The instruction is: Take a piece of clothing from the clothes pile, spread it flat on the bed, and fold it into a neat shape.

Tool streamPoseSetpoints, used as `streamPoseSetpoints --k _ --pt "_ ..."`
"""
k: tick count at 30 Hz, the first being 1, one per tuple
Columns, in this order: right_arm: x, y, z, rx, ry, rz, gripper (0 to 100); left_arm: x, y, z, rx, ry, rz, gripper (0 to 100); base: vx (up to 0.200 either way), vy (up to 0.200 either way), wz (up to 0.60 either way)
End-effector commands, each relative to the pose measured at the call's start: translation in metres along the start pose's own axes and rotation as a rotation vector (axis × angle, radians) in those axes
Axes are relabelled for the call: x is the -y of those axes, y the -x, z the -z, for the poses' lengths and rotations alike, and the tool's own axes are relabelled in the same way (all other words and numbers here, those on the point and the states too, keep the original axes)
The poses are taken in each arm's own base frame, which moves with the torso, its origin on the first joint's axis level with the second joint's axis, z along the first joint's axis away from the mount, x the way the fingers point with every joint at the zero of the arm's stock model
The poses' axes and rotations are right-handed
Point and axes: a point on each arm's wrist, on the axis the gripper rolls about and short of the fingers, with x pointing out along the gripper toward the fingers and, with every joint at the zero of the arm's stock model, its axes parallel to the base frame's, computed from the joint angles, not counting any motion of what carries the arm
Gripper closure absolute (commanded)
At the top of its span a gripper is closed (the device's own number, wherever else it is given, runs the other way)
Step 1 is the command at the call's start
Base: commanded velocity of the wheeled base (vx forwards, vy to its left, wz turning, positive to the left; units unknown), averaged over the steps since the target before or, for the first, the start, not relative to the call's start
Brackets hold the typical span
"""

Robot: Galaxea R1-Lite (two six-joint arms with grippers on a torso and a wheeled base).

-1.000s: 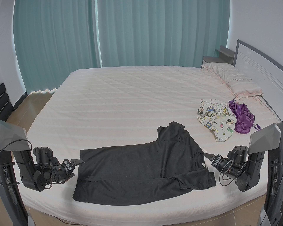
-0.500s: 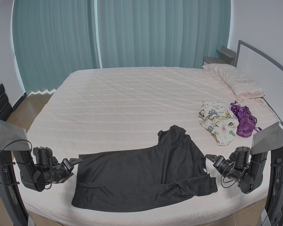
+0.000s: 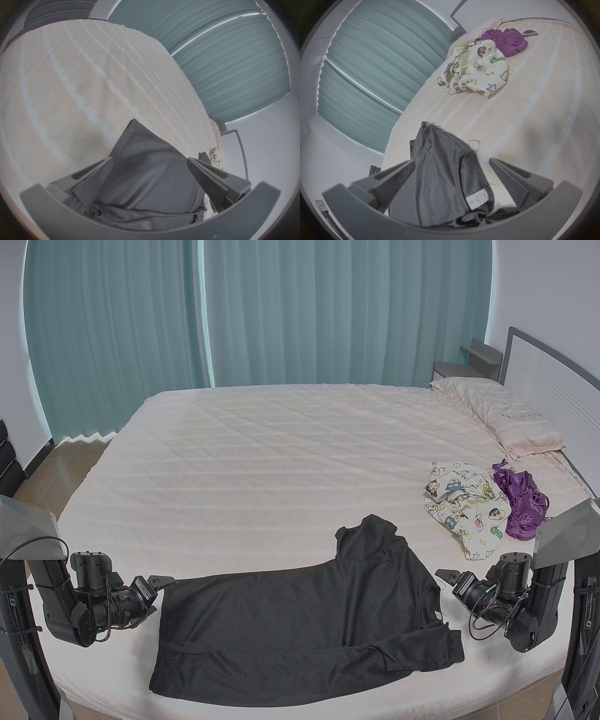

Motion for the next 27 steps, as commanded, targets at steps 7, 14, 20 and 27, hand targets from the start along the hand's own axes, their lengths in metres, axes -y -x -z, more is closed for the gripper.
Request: streamPoseSetpoints --k 7,14,20,27 --pt "0.001 0.002 0.001 -0.006 -0.001 0.004 0 -0.001 -0.001 0.001 -0.005 0.003 -0.004 0 0.0 -0.086 0.0" --pt "0.0 0.002 0.001 -0.002 0.0 0.003 0 -0.001 -0.001 0.001 -0.003 0.005 -0.004 0 0.0 -0.2 0.0" --pt "0.0 0.002 0.001 -0.002 0.0 0.003 0 0.001 -0.001 -0.002 0.019 0.001 -0.007 0 0.0 0.0 0.0" --pt "-0.007 0.003 0.002 -0.006 0.013 -0.022 0 0.022 -0.003 -0.031 0.22 -0.004 -0.006 0 0.0 0.0 0.0"
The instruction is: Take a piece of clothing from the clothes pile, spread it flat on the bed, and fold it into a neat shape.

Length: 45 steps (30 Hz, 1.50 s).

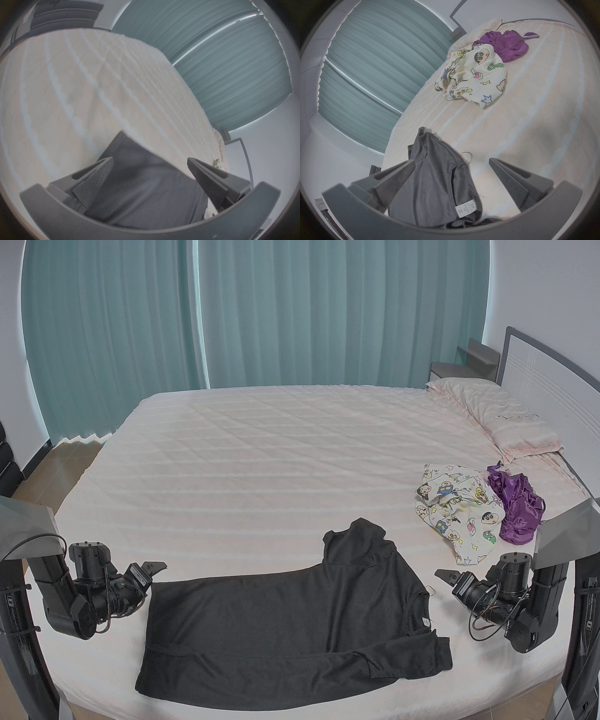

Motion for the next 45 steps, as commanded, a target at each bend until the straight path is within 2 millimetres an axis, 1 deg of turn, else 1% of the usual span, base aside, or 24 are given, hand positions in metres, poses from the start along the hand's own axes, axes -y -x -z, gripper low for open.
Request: streamPoseSetpoints --k 1,4,5,7,9,11,15,21,31,36,39,40,45 --pt "-0.007 0.001 0.002 -0.004 0.013 -0.022 0 0.018 -0.002 -0.02 0.102 -0.018 0.04 0 0.0 0.0 0.0" --pt "-0.01 0.001 0.005 -0.013 0.019 -0.031 0 0.02 -0.009 -0.025 0.1 -0.063 0.032 0 0.0 0.0 0.0" --pt "-0.011 0.001 0.006 -0.017 0.022 -0.034 0 0.02 -0.015 -0.028 0.09 -0.103 0.017 0 0.0 0.0 0.0" --pt "-0.01 0.0 0.008 -0.022 0.022 -0.031 0 0.017 -0.022 -0.03 0.078 -0.146 -0.004 0 0.0 0.0 0.0" --pt "-0.01 0.0 0.008 -0.025 0.022 -0.027 0 0.015 -0.024 -0.031 0.07 -0.187 -0.008 0 0.0 0.0 0.0" --pt "-0.008 0.0 0.008 -0.025 0.018 -0.021 0 0.009 -0.029 -0.026 0.044 -0.246 -0.023 0 0.0 0.0 0.0" --pt "-0.004 0.004 0.011 -0.05 0.006 -0.008 0 -0.012 -0.045 -0.012 -0.019 -0.336 -0.07 0 0.0 0.0 0.0" --pt "-0.003 0.007 0.014 -0.062 -0.039 0.001 0 -0.022 -0.054 -0.003 -0.061 -0.333 -0.072 0 0.0 0.0 0.0" --pt "0.001 0.013 0.019 -0.077 -0.045 0.022 0 -0.022 -0.056 -0.005 -0.049 -0.302 -0.065 0 0.0 0.0 0.0" --pt "0.0 0.012 0.02 -0.078 -0.037 0.02 0 -0.022 -0.063 -0.007 -0.04 -0.306 -0.057 0 0.0 0.0 0.0" --pt "-0.004 0.012 0.025 -0.094 -0.026 0.012 0 -0.023 -0.067 -0.008 -0.036 -0.308 -0.057 0 0.0 0.0 0.0" --pt "-0.004 0.012 0.026 -0.098 -0.024 0.01 0 -0.023 -0.067 -0.008 -0.033 -0.309 -0.059 100 0.0 0.0 0.0" --pt "-0.007 0.012 0.031 -0.098 -0.012 0.017 0 -0.022 -0.067 -0.008 -0.029 -0.302 -0.064 100 0.0 0.0 0.0"
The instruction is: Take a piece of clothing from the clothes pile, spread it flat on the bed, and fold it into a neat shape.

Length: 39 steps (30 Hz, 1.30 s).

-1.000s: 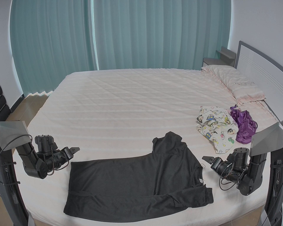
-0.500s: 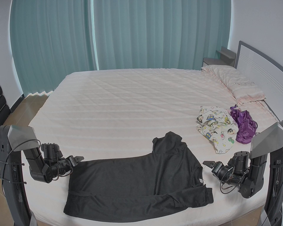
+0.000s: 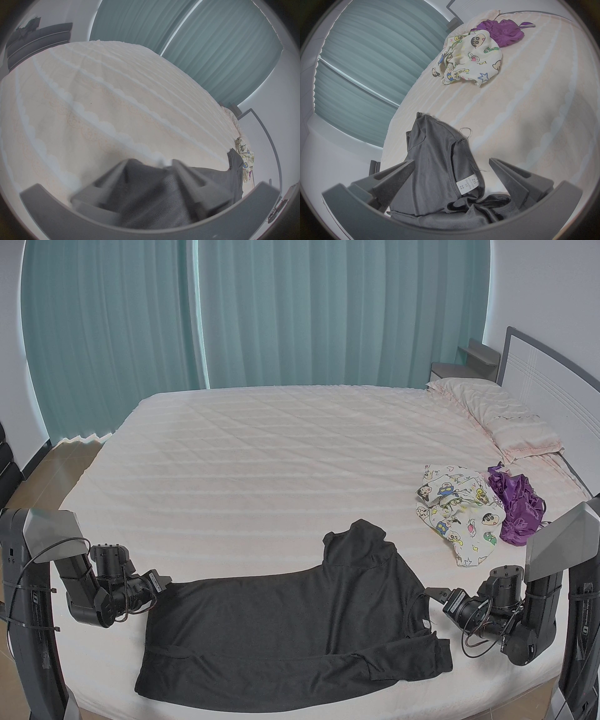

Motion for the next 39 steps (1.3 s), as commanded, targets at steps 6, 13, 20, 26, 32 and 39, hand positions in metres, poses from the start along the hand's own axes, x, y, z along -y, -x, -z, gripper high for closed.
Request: streamPoseSetpoints --k 6,13,20,26,32,39 --pt "-0.002 -0.003 0.004 0.011 0.012 0.0 0 -0.001 -0.001 -0.005 0.027 0.003 -0.018 100 0.0 0.0 0.0" --pt "-0.035 -0.015 -0.014 0.093 0.067 -0.132 0 -0.001 0.001 -0.013 0.1 0.077 -0.03 100 0.0 0.0 0.0" --pt "-0.076 -0.058 -0.042 0.106 0.254 -0.191 0 0.009 0.011 -0.024 0.175 0.164 0.032 100 0.0 0.0 0.0" --pt "-0.078 -0.11 -0.039 0.075 0.468 -0.18 0 0.015 0.02 -0.03 0.188 0.233 0.06 100 0.0 0.0 0.0" --pt "-0.079 -0.146 -0.036 0.063 0.656 -0.162 0 0.012 0.022 -0.024 0.163 0.259 0.05 100 0.0 0.0 0.0" --pt "-0.081 -0.171 -0.046 0.087 0.713 -0.16 0 0.009 0.026 -0.016 0.119 0.265 0.058 100 0.0 0.0 0.0"
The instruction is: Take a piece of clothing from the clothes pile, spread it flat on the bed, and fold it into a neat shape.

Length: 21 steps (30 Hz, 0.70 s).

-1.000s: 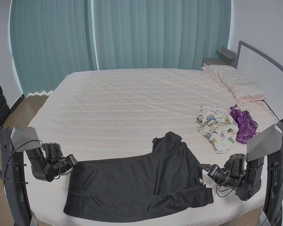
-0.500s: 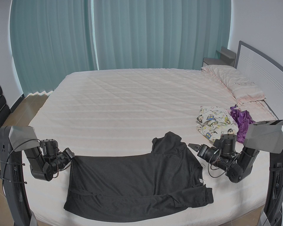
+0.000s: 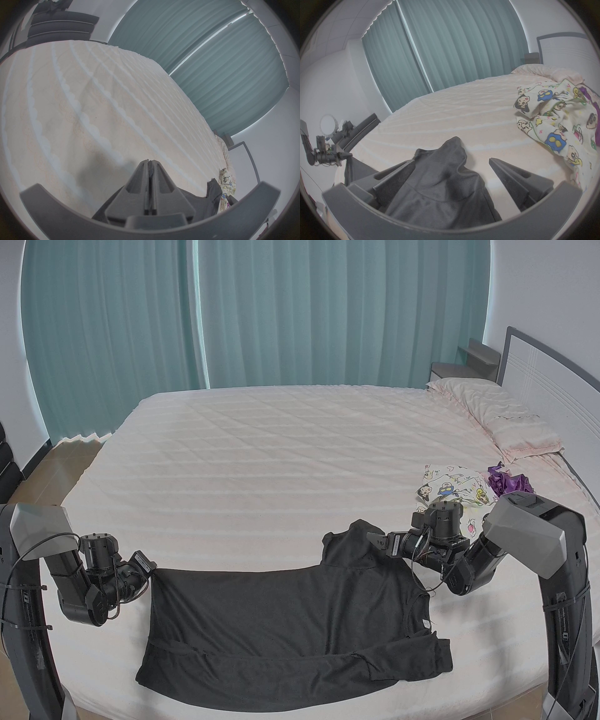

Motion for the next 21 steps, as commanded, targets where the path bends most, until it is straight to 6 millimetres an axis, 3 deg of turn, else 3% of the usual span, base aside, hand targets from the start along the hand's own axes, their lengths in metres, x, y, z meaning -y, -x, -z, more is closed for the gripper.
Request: streamPoseSetpoints --k 1,13,14,21 --pt "0.012 -0.024 0.018 -0.038 0.026 -0.001 0 -0.002 0.005 0.002 -0.024 0.013 0.004 100 0.0 0.0 0.0" --pt "0.009 -0.03 0.016 -0.07 0.013 -0.037 0 -0.002 0.005 0.003 -0.027 0.014 0.002 100 0.0 0.0 0.0" --pt "0.009 -0.03 0.016 -0.07 0.013 -0.037 100 -0.002 0.005 0.003 -0.027 0.014 0.002 100 0.0 0.0 0.0" --pt "0.005 -0.035 0.007 -0.031 -0.009 -0.028 100 -0.002 0.006 0.002 -0.021 0.014 0.003 100 0.0 0.0 0.0"
